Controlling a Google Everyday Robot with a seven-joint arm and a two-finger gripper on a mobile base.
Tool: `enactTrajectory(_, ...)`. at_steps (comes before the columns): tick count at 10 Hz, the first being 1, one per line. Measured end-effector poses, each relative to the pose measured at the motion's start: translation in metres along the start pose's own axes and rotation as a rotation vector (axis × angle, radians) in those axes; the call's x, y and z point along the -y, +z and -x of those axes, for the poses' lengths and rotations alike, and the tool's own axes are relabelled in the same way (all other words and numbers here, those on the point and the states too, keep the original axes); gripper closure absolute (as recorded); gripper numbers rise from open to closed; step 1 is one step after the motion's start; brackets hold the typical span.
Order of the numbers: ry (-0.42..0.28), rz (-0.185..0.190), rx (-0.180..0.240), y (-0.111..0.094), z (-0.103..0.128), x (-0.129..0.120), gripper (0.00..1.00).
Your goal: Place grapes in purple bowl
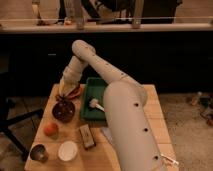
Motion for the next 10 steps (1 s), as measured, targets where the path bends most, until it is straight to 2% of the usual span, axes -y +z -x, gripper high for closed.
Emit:
enactTrajectory(4,0.012,0.003,0.022,0.016,-0.009,-0.007,1.0)
enactTrajectory(6,0.019,-0.003,0.024,0.018,-0.013,-0.01,1.0)
enactTrajectory(7,0.018,-0.003,0.025,0.017,-0.012,-0.01,0.97)
enactTrajectory(10,0.018,-0.002,0.026,0.017,-0.012,-0.01,0.67)
